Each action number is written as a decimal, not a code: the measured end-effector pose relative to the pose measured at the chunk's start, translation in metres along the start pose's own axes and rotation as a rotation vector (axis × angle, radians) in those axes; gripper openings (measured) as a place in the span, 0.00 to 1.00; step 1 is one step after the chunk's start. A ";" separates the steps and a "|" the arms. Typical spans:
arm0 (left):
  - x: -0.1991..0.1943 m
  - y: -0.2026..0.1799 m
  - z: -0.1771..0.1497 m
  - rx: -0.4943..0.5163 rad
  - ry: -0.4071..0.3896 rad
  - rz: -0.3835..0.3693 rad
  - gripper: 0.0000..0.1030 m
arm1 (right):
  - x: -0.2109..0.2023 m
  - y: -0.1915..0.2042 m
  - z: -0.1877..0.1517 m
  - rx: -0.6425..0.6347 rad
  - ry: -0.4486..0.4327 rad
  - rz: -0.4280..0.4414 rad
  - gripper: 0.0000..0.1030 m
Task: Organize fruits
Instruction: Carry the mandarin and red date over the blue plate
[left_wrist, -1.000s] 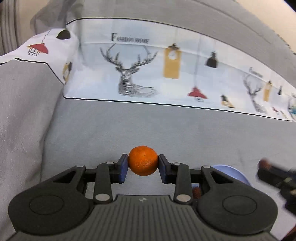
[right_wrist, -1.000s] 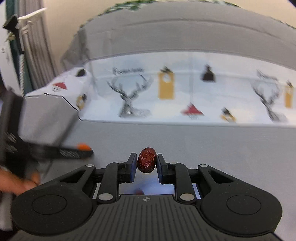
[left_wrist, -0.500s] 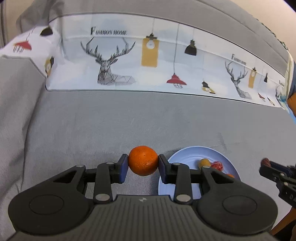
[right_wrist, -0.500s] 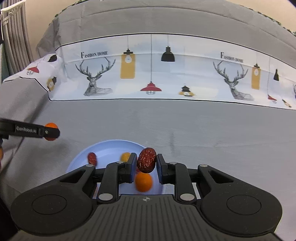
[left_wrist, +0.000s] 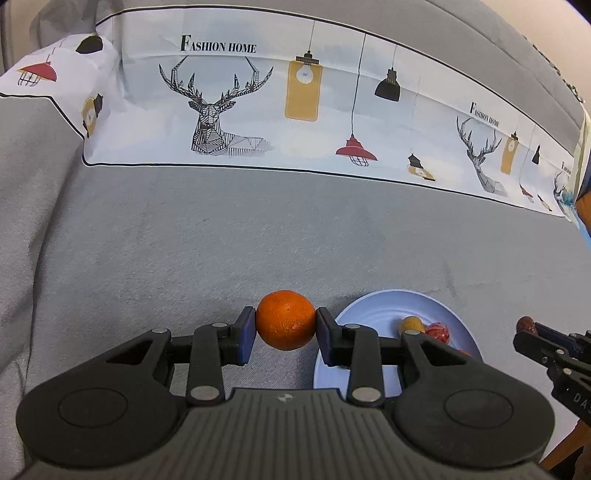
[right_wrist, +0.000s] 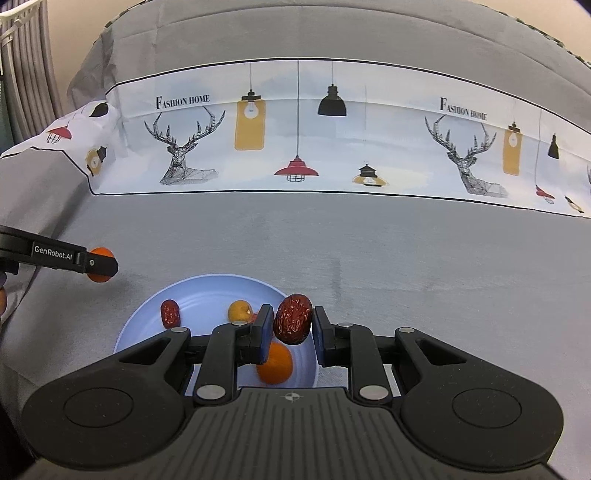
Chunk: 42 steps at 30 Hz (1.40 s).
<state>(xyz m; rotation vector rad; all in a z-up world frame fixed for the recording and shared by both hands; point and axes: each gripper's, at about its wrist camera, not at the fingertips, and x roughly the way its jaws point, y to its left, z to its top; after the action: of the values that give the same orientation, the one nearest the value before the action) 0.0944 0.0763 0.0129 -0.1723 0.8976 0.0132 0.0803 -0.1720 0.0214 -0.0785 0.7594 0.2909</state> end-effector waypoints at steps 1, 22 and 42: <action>0.000 0.000 0.000 -0.001 -0.001 -0.005 0.37 | 0.000 0.001 0.000 0.000 0.000 0.002 0.23; -0.010 -0.056 -0.015 0.285 -0.102 -0.102 0.37 | 0.005 0.008 -0.001 -0.035 0.023 0.016 0.23; -0.007 -0.075 -0.029 0.425 -0.115 -0.112 0.37 | 0.007 0.014 -0.002 -0.063 0.032 0.032 0.23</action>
<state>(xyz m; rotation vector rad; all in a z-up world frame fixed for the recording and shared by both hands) 0.0739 -0.0013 0.0120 0.1737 0.7570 -0.2682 0.0793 -0.1578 0.0155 -0.1310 0.7834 0.3451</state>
